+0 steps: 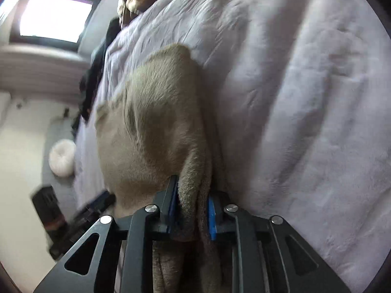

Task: Fold small clothes

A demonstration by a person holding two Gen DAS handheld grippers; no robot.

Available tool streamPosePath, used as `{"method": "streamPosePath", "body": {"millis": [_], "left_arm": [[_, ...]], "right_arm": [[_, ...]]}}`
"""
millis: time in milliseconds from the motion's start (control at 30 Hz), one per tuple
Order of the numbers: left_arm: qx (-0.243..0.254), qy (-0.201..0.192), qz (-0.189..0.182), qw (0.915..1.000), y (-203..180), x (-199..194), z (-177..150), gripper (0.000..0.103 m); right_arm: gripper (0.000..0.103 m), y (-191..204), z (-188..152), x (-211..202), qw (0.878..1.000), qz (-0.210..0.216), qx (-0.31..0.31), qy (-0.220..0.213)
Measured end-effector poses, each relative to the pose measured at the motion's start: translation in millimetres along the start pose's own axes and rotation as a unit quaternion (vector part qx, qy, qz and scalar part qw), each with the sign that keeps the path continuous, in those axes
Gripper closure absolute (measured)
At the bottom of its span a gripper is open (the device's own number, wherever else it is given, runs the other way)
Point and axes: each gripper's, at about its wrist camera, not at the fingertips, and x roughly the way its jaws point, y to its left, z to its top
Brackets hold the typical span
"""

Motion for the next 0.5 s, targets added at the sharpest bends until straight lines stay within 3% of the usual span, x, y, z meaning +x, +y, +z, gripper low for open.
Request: {"method": "streamPosePath", "body": {"millis": [67,167,200,233,267,400,500], "left_arm": [[0.000,0.002,0.007,1.0000,3.8,-3.8,-1.6,0.025],[-0.006,0.010,0.017,0.9998,8.9,-11.9,-4.1,0.025],[-0.007,0.010,0.020,0.9997,9.3,-16.2,-6.0,0.025],[-0.007,0.010,0.020,0.9997,9.2,-19.0,-7.3,0.025],[-0.007,0.008,0.019,0.9998,7.8,-23.2,-10.6,0.025],[-0.001,0.012,-0.003,0.9999,-4.7,-35.5,-23.0,0.025],[0.006,0.027,-0.020,0.9994,-17.6,-33.9,-32.9,0.025]], "right_arm": [[0.066,2.2,-5.7,-14.6,0.999,-0.049,-0.020,-0.011],[0.065,16.1,-16.5,-40.9,0.996,-0.071,-0.041,-0.026],[0.071,22.1,-20.7,-48.6,0.996,-0.066,-0.050,-0.031],[0.089,29.7,-25.2,-55.3,0.996,-0.058,-0.060,-0.035],[0.095,37.1,-27.8,-61.0,0.995,-0.055,-0.068,-0.038],[0.095,62.9,-44.8,-81.9,0.993,-0.030,-0.113,-0.028],[0.094,68.8,-60.8,-83.0,0.991,-0.047,-0.127,-0.012]]}}
